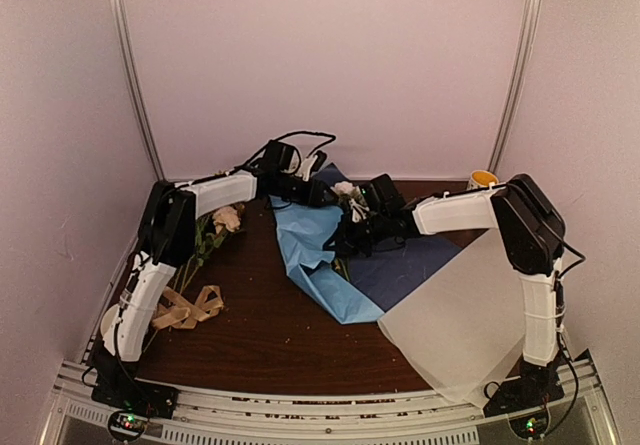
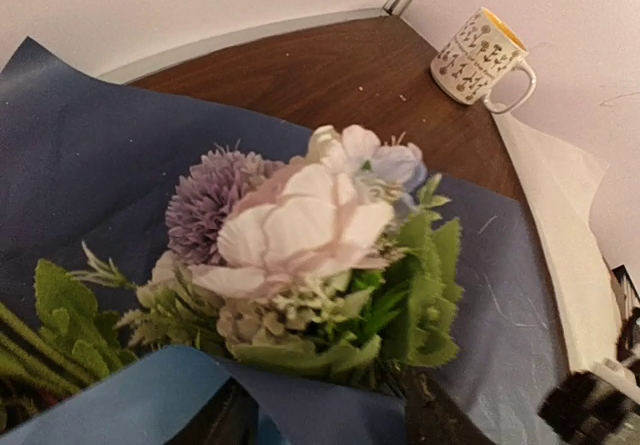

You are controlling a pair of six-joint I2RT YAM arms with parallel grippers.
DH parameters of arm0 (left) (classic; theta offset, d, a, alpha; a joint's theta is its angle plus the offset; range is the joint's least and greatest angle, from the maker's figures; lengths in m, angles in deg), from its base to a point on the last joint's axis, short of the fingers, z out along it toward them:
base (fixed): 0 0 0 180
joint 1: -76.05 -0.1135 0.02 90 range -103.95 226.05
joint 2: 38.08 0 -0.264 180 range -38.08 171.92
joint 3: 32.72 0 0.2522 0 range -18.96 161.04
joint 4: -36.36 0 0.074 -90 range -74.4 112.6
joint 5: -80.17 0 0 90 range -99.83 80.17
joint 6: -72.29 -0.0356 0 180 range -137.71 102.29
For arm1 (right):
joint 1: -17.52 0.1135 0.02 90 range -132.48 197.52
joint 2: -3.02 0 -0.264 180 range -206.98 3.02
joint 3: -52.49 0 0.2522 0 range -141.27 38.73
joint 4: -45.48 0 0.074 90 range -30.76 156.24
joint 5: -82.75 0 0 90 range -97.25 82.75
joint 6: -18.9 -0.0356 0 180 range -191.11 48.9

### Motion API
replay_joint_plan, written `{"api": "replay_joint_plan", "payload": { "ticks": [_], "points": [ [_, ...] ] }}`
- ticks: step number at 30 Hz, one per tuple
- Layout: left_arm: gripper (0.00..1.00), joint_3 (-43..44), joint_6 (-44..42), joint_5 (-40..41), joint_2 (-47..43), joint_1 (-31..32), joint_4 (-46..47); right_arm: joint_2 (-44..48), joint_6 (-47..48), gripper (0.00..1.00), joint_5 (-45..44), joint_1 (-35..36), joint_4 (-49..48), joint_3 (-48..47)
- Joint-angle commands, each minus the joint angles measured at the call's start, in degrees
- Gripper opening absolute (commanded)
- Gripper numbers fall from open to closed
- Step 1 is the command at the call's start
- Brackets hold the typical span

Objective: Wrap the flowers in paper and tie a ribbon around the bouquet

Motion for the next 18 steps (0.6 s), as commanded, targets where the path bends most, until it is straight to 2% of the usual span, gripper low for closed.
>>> {"api": "replay_joint_plan", "payload": {
  "ticks": [1, 6, 7, 10, 13, 15, 18],
  "points": [
    [0.57, -8.14, -7.48, 1.11, -16.75, -0.41, 1.92, 0.27, 2.17, 0.0, 0.21, -0.8, -0.12, 0.56],
    [0.55, -32.24, -14.14, 8.31, -36.7, 1.9, 2.78, -0.22, 3.0, 0.0, 0.21, -1.09, 0.07, -0.13],
    [0.52, -36.73, -15.74, 9.68, -40.52, 2.96, 2.72, -0.38, 3.26, 0.0, 0.2, -1.11, 0.2, -0.3],
    [0.33, -47.01, -21.79, 13.29, -48.96, 8.71, -0.63, -0.77, 3.4, 0.0, 0.34, -1.17, 0.43, -0.68],
    [0.24, -52.37, -27.8, 15.05, -52.8, 15.84, -5.74, -1.09, 3.78, 0.0, 0.32, -1.2, 0.7, -1.27],
    [0.23, -54.24, -30.17, 15.35, -53.43, 20.34, -8.13, -1.13, 4.32, 0.0, -0.1, -1.28, 0.91, -1.52],
    [0.25, -56.73, -32.27, 17.54, -52.04, 23.74, -7.8, -1.5, 4.58, 0.0, -0.04, -1.29, 1.01, -1.94]
  ]
}}
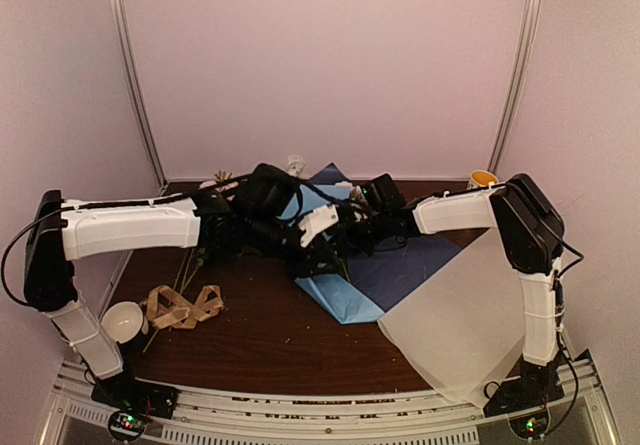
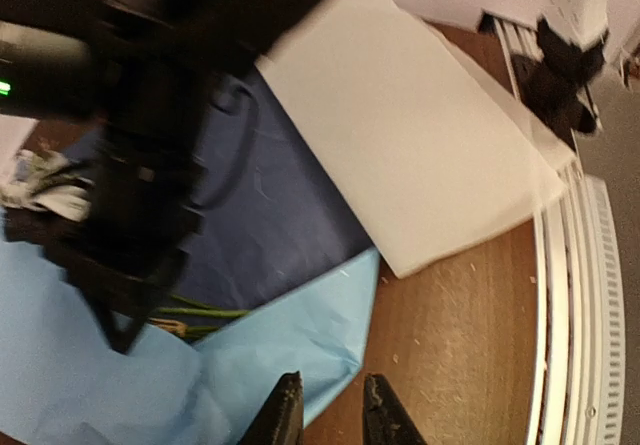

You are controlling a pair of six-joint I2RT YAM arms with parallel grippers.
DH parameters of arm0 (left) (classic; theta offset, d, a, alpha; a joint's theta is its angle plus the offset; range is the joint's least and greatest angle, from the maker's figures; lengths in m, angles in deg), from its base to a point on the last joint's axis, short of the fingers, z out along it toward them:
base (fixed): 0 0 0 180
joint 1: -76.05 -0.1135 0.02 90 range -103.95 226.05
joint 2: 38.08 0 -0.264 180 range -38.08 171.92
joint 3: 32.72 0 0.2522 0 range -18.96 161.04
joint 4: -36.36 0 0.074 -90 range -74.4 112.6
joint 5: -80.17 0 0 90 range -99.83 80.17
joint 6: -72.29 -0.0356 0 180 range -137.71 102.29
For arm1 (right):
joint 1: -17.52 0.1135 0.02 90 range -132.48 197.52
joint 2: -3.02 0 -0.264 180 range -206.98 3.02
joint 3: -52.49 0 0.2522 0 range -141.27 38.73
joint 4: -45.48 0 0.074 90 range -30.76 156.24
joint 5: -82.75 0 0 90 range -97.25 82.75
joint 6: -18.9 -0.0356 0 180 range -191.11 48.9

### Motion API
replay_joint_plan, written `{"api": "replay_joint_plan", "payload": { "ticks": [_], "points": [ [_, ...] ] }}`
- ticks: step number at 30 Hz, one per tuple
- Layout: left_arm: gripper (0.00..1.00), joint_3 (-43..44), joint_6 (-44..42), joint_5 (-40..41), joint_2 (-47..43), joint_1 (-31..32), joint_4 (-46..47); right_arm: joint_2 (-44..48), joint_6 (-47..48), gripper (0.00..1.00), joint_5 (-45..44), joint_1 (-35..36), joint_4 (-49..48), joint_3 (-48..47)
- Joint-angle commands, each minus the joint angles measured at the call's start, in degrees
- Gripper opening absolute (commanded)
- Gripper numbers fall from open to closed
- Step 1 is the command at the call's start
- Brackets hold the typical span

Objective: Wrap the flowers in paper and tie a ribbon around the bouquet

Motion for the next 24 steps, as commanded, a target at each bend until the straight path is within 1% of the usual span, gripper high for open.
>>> {"api": "replay_joint_plan", "payload": {
  "ticks": [1, 4, 7, 12, 14, 16, 18, 24],
  "points": [
    [0.25, -3.11, -7.13, 5.72, 3.53, 3.23, -4.2, -1.31, 1.66, 0.0, 0.0, -0.43, 0.83, -1.95],
    [0.18, 1.2, -7.89, 12.75, 8.88, 3.62, -6.5, -1.3, 1.9, 0.0, -0.1, -0.44, 0.85, -1.86],
    [0.16, 4.65, -8.76, 19.68, 12.94, 3.74, -7.33, -1.36, 2.2, 0.0, -0.19, -0.43, 0.95, -1.79],
    [0.16, 4.94, -11.71, 24.66, 17.11, 5.88, -8.37, -1.73, 2.58, 0.0, 0.06, -0.43, 1.2, -2.17],
    [0.12, 4.98, -12.39, 26.2, 18.39, 6.77, -10.69, -1.92, 2.81, 0.0, 0.16, -0.43, 1.58, -2.72],
    [0.09, 3.94, -12.07, 26.97, 18.41, 7.17, -12.38, -1.89, 3.15, 0.0, -0.04, -0.51, 1.83, -3.06],
    [0.1, 1.43, -11.29, 26.73, 17.28, 7.19, -12.92, -1.93, 3.7, 0.0, -0.27, -0.73, 2.41, -3.41],
    [0.18, -4.72, -9.9, 22.84, 14.23, 7.27, -12.78, -2.46, 4.79, 0.0, -0.86, -1.66, 3.45, -4.54]
  ]
}}
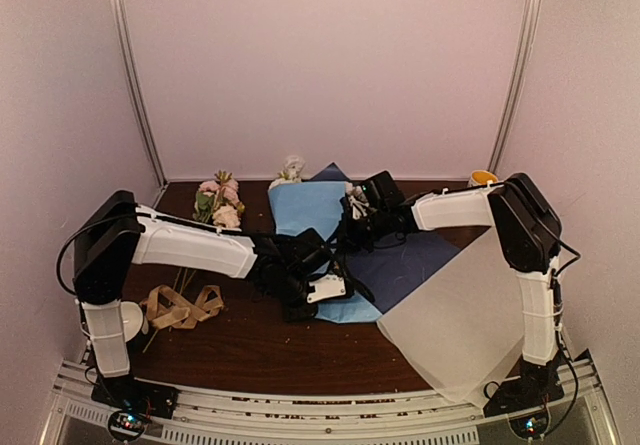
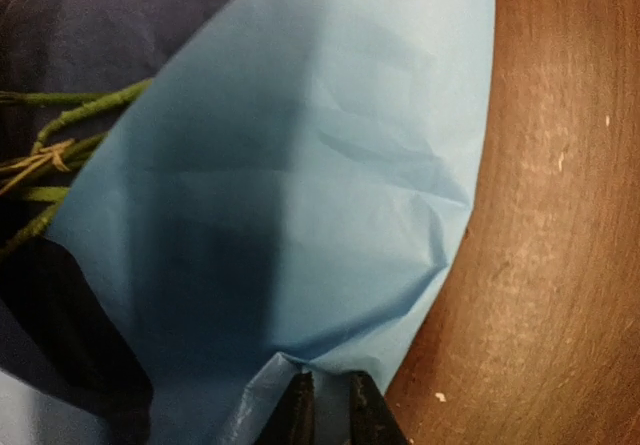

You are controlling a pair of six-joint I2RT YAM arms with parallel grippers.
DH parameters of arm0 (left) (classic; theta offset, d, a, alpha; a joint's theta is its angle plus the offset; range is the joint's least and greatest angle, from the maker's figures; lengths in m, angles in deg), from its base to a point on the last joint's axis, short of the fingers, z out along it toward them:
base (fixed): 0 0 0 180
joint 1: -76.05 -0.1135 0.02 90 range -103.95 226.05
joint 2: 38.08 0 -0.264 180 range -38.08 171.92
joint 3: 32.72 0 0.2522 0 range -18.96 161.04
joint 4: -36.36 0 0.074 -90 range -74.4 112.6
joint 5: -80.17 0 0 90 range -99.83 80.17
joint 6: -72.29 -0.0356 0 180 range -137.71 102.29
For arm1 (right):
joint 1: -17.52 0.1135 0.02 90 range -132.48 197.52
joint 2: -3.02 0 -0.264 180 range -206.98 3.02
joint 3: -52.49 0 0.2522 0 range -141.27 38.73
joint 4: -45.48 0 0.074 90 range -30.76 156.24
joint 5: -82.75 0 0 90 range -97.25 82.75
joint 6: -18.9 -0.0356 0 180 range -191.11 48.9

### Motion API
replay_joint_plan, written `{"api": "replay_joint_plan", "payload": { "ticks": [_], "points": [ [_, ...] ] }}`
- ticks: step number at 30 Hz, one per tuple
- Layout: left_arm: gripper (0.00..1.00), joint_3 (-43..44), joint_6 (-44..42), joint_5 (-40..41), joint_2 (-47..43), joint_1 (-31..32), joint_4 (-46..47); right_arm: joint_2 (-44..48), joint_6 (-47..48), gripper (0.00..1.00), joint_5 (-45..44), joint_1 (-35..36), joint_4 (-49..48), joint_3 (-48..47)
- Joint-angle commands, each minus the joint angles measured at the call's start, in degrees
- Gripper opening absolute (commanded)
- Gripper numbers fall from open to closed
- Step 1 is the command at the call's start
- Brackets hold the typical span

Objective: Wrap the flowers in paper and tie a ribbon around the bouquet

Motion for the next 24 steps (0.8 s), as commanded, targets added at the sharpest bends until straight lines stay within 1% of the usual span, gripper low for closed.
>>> {"api": "replay_joint_plan", "payload": {
  "ticks": [1, 3, 5, 10, 12, 14, 16, 18, 21, 24],
  "points": [
    [0.19, -5.02, 1.31, -2.44, -3.12, -0.26, -0.65, -1.15, 1.9, 0.0, -1.23, -1.16, 1.53, -2.1],
    [0.22, -9.49, 2.59, -4.55, -4.85, -0.29, 4.27, -1.14, 1.8, 0.0, -1.27, -1.16, 1.01, -1.5],
    [0.27, -11.66, 4.04, -6.55, -6.71, -0.21, 5.98, -1.27, 1.68, 0.0, -1.24, -1.16, 0.41, -0.99],
    [0.47, -14.71, 5.65, -11.16, -15.31, -0.29, 9.99, -1.47, 1.55, 0.0, -1.18, -1.09, 0.42, -1.07],
    [0.51, -15.82, 6.28, -12.98, -19.12, -0.48, 11.95, -1.38, 1.53, 0.0, -1.16, -1.07, 0.27, -1.03],
    [0.51, -16.68, 7.71, -16.33, -22.08, -1.97, 13.86, -1.33, 1.43, 0.0, -1.12, -1.07, 0.27, -1.03],
    [0.48, -17.21, 10.12, -18.52, -23.66, -4.68, 15.71, -1.18, 1.54, 0.0, -1.14, -1.07, 0.36, -0.94],
    [0.45, -17.02, 12.05, -16.88, -22.93, -7.48, 16.78, -1.04, 1.67, 0.0, -1.31, -1.07, 0.31, -0.65],
    [0.35, -13.16, 12.69, -12.33, -17.46, -9.98, 13.74, -1.12, 1.62, 0.0, -1.35, -1.07, 0.18, -0.51],
    [0.31, -8.01, 12.19, -10.46, -11.42, -10.29, 10.97, -1.05, 1.54, 0.0, -1.37, -1.07, 0.14, -0.38]
  ]
}}
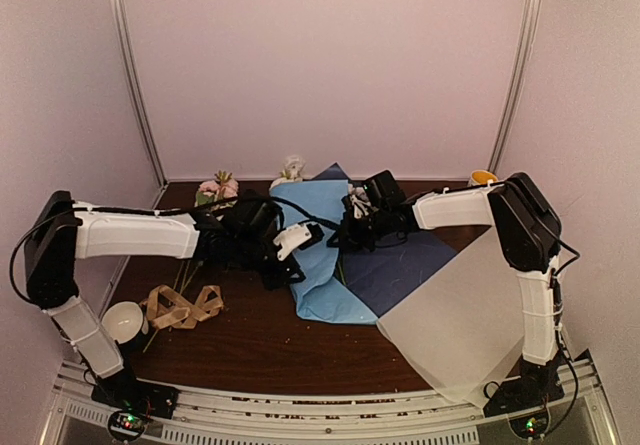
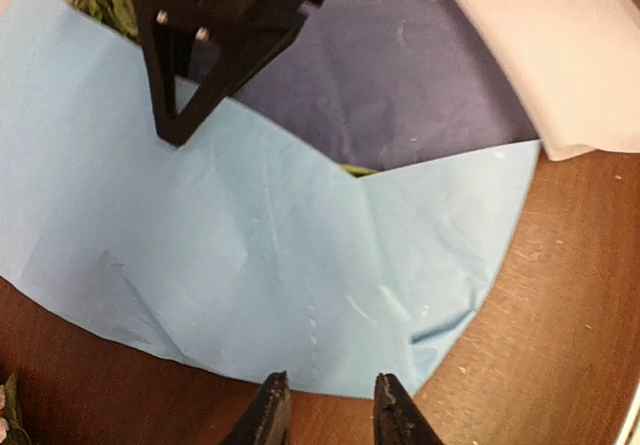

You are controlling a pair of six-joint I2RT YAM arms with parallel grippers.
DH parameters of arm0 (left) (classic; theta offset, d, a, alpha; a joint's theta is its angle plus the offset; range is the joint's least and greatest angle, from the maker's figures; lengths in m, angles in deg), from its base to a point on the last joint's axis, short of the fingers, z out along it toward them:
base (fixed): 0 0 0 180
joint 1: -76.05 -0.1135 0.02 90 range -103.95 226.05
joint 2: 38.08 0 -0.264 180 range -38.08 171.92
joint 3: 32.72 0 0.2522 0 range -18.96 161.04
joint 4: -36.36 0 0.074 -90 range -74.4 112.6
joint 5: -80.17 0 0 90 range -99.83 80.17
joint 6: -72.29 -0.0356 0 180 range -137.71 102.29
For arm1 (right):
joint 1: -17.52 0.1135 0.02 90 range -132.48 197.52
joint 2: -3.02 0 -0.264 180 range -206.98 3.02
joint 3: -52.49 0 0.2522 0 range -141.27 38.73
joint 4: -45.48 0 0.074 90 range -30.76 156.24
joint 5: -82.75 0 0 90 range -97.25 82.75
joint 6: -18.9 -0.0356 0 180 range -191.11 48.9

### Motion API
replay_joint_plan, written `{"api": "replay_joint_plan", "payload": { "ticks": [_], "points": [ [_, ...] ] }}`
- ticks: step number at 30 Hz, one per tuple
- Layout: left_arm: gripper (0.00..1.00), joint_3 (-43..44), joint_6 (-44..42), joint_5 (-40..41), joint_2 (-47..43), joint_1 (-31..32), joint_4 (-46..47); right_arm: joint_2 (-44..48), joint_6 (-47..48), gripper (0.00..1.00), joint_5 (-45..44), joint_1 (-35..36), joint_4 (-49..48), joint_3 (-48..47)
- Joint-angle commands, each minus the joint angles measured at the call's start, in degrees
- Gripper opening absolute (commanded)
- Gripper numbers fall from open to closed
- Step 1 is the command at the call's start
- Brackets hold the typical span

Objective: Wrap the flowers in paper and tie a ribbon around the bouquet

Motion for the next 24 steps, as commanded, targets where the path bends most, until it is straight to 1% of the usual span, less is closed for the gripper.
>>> {"api": "replay_joint_plan", "payload": {
  "ticks": [1, 4, 7, 10, 14, 18, 20, 24],
  "points": [
    [0.3, 5.66, 1.39, 3.52, 8.11, -0.38, -1.44, -0.6, 0.67, 0.0, -1.18, -0.29, -0.29, 0.21],
    [0.28, 7.81, 1.2, 4.96, 11.82, -0.09, -0.86, -0.44, 0.74, 0.0, -1.35, -0.33, -0.28, 0.43],
    [0.27, 10.47, -1.56, 5.37, 15.62, 1.6, -3.95, -0.48, 0.47, 0.0, -1.25, -0.32, -0.43, 0.44],
    [0.28, 9.98, -3.97, 5.87, 18.09, 3.58, -4.85, -0.31, 0.29, 0.0, -1.55, -0.33, -0.67, 0.48],
    [0.29, 9.61, -4.77, 5.15, 19.94, 4.5, -6.77, -0.34, 0.1, 0.0, -1.68, -0.33, -1.0, 0.51],
    [0.34, 8.12, -4.42, 2.82, 17.47, 4.66, -6.57, -0.6, -0.05, 0.0, -1.56, -0.33, -1.04, 0.44],
    [0.37, 7.21, -4.26, 0.79, 14.6, 4.71, -5.83, -0.74, -0.08, 0.0, -1.51, -0.33, -1.02, 0.48],
    [0.39, 4.53, -3.74, -2.6, 7.93, 4.39, -2.91, -0.61, -0.06, 0.0, -1.39, -0.33, -1.03, 0.73]
  ]
}}
